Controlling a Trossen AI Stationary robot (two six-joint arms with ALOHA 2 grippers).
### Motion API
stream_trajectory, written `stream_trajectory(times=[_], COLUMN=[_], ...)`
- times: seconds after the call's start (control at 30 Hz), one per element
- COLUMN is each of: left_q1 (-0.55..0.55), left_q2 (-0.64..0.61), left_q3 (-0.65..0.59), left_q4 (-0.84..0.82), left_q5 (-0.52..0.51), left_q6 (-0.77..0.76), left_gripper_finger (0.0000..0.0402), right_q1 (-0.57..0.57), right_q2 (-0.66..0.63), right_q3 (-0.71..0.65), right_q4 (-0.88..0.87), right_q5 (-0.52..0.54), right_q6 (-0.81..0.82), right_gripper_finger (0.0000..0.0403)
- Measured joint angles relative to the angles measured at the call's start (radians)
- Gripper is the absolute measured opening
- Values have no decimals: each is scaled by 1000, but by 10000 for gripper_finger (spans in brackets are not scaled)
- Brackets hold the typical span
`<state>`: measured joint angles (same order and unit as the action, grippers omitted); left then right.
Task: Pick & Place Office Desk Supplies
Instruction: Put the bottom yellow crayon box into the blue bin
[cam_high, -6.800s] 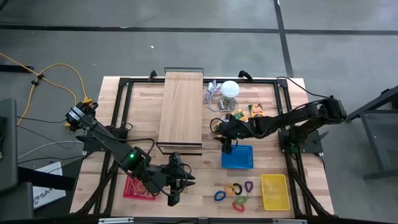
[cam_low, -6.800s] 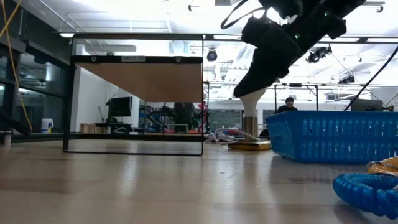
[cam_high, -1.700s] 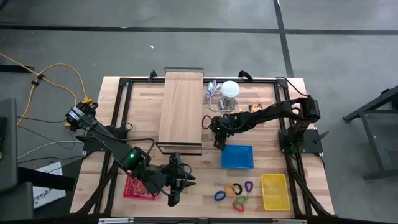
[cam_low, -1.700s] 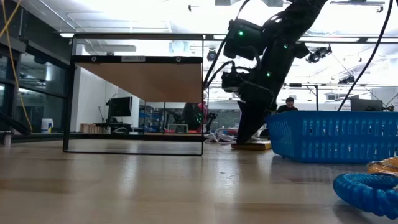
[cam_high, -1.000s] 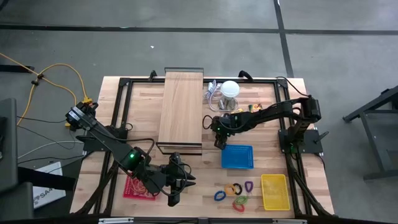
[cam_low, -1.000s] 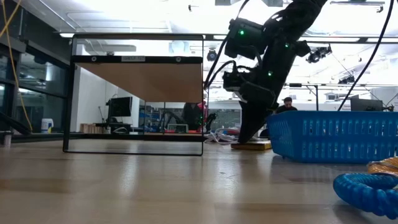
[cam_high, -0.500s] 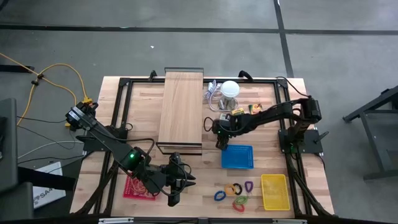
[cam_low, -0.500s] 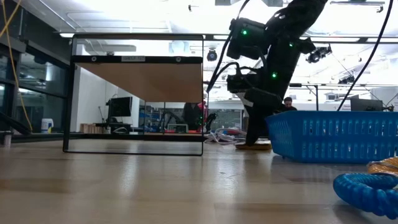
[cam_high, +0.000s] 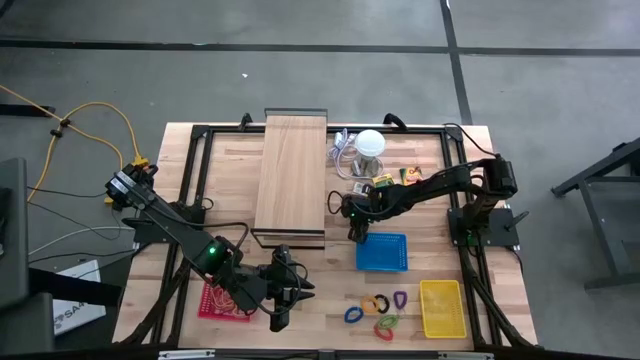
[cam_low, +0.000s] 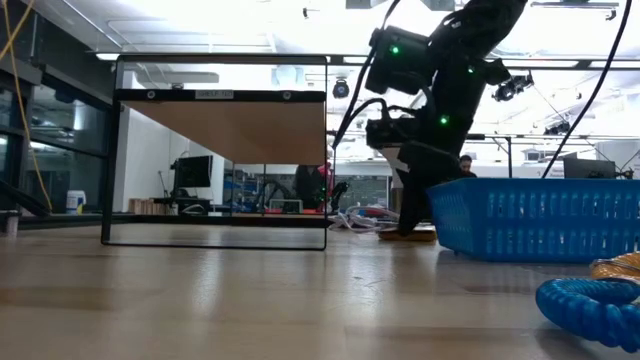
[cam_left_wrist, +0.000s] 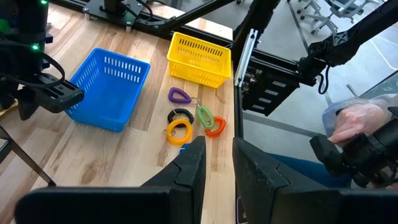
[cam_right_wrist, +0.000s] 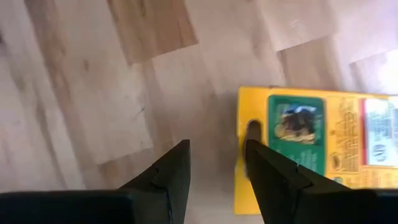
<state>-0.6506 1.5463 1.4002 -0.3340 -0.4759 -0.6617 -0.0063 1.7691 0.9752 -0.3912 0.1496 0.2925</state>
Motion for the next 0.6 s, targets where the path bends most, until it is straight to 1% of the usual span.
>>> stream_trajectory(times=[0.1, 0.6], left_q1=[0, 0], left_q2=[0, 0], left_q3=[0, 0], left_q4=[0, 0], left_q5=[0, 0], left_q6=[0, 0], left_gripper_finger=[77, 77], right_q1=[0, 0], right_q2=[0, 0], right_q3=[0, 0], right_q4=[-3, 2], right_q5=[-17, -18], right_q6=[0, 0], right_gripper_finger=[144, 144])
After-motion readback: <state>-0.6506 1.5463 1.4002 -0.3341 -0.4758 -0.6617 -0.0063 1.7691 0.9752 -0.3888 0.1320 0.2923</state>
